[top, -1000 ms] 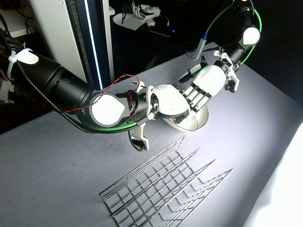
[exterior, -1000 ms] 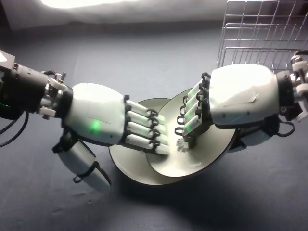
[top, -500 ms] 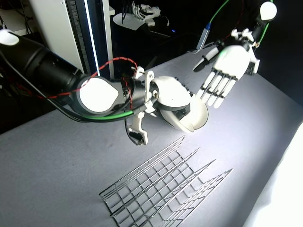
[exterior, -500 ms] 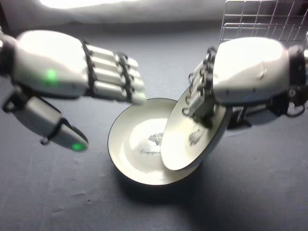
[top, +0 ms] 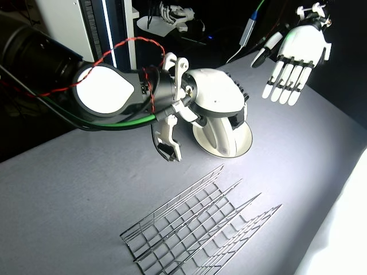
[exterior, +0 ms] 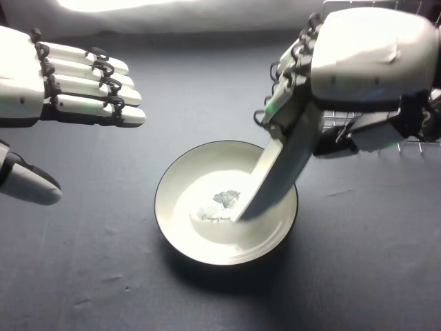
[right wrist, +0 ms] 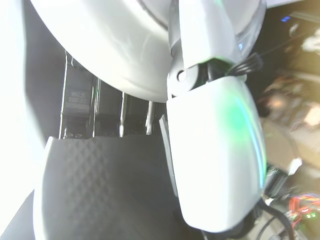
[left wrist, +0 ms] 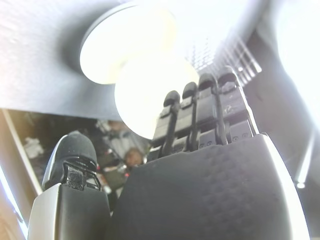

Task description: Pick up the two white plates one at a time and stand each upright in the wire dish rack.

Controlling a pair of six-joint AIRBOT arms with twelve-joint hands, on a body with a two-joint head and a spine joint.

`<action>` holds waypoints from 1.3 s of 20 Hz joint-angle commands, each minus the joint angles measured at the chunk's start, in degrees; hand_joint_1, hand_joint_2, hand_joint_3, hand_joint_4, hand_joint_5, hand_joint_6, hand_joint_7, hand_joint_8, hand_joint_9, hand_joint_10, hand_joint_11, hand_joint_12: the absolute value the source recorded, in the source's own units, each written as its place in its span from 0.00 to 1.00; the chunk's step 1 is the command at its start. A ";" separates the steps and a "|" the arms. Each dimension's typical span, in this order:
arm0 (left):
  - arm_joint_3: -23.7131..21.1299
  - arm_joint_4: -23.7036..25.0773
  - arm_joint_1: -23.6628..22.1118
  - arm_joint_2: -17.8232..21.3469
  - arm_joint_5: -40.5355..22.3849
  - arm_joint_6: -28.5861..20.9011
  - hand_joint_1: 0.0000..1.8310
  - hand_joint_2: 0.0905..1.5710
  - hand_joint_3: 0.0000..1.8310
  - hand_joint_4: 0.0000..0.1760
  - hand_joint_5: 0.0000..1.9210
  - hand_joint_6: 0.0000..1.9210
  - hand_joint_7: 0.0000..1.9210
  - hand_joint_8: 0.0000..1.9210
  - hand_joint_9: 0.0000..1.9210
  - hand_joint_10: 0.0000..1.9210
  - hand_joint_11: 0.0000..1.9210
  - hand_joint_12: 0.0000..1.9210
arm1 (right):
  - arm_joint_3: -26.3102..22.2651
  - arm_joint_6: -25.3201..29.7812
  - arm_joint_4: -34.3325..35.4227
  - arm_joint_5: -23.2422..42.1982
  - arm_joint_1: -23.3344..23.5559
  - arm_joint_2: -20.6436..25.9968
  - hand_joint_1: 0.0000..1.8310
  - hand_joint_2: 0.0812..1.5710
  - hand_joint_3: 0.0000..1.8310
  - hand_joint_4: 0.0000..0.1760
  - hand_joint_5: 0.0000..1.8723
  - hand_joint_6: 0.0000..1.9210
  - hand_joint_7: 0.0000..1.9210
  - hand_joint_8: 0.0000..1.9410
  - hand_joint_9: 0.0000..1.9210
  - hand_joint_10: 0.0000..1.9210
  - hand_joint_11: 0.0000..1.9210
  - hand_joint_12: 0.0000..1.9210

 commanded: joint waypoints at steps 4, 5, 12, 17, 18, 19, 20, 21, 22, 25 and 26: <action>1.64 -6.11 -0.69 1.14 -3.02 -3.25 0.00 0.75 0.01 0.00 0.00 0.00 0.00 0.00 0.00 0.00 0.00 0.00 | -2.32 1.42 9.56 3.44 2.83 1.87 0.76 0.67 0.00 0.00 0.51 0.51 0.57 0.38 0.51 0.57 0.42 0.58; 2.07 -6.28 -0.69 0.98 -3.34 -3.53 0.00 0.75 0.01 0.00 0.00 0.00 0.00 0.00 0.00 0.00 0.00 0.00 | -2.85 1.48 11.58 2.77 3.30 2.13 0.76 0.67 0.00 0.00 0.51 0.51 0.56 0.39 0.51 0.58 0.42 0.59; 3.61 -6.56 0.73 -2.28 -2.97 -2.73 0.00 0.76 0.01 0.00 0.00 0.00 0.00 0.00 0.00 0.00 0.00 0.00 | -5.16 1.83 27.96 -3.78 6.38 3.05 0.75 0.69 0.00 0.00 0.49 0.55 0.53 0.43 0.48 0.62 0.40 0.61; 2.71 -7.08 4.47 -3.69 0.04 -0.56 0.00 0.77 0.01 0.00 0.00 0.00 0.00 0.00 0.00 0.00 0.00 0.00 | -5.22 1.85 40.17 -8.03 7.35 3.79 0.75 0.68 0.00 0.00 0.51 0.52 0.54 0.41 0.51 0.59 0.42 0.59; 2.59 -7.60 5.95 -3.82 0.37 0.20 0.00 0.77 0.01 0.00 0.00 0.00 0.00 0.00 0.00 0.00 0.00 0.00 | -5.22 1.85 42.81 -8.47 7.42 4.03 0.76 0.67 0.00 0.00 0.52 0.49 0.57 0.35 0.54 0.54 0.44 0.58; 2.86 -7.64 7.07 -4.10 0.63 0.35 0.00 0.76 0.01 0.00 0.00 0.00 0.00 0.00 0.00 0.00 0.00 0.00 | -5.21 1.85 44.69 -8.88 7.55 4.30 0.76 0.66 0.00 0.00 0.52 0.49 0.58 0.35 0.54 0.54 0.43 0.59; 3.13 -7.64 7.91 -4.29 0.86 0.57 0.00 0.76 0.01 0.00 0.00 0.00 0.00 0.00 0.00 0.00 0.00 0.00 | -5.20 1.85 45.87 -9.29 7.62 4.49 0.76 0.66 0.00 0.00 0.53 0.47 0.59 0.33 0.55 0.53 0.44 0.59; 3.30 -7.64 8.56 -4.43 1.10 0.66 0.00 0.77 0.01 0.00 0.00 0.00 0.00 0.00 0.00 0.00 0.00 0.00 | -5.15 1.83 46.60 -9.45 7.62 4.60 0.76 0.66 0.00 0.00 0.52 0.48 0.57 0.36 0.53 0.55 0.43 0.61; 3.36 -7.67 9.09 -4.54 1.29 0.69 0.00 0.77 0.01 0.00 0.00 0.00 0.00 0.00 0.00 0.00 0.00 0.00 | -5.09 1.81 47.40 -9.60 7.62 4.73 0.76 0.67 0.00 0.00 0.51 0.50 0.57 0.38 0.52 0.57 0.41 0.63; 2.61 -8.31 9.35 -4.72 1.64 0.72 0.00 0.77 0.00 0.00 0.00 0.00 0.00 0.00 0.00 0.00 0.00 0.00 | -4.44 1.67 49.73 -10.30 8.26 4.81 0.76 0.67 0.00 0.00 0.49 0.51 0.56 0.40 0.53 0.57 0.43 0.64; 2.36 -8.70 9.35 -4.82 1.68 0.72 0.00 0.77 0.00 0.00 0.00 0.00 0.00 0.00 0.00 0.00 0.00 0.00 | -4.10 1.65 49.97 -10.30 8.49 4.80 0.76 0.67 0.00 0.00 0.49 0.50 0.56 0.39 0.54 0.56 0.44 0.63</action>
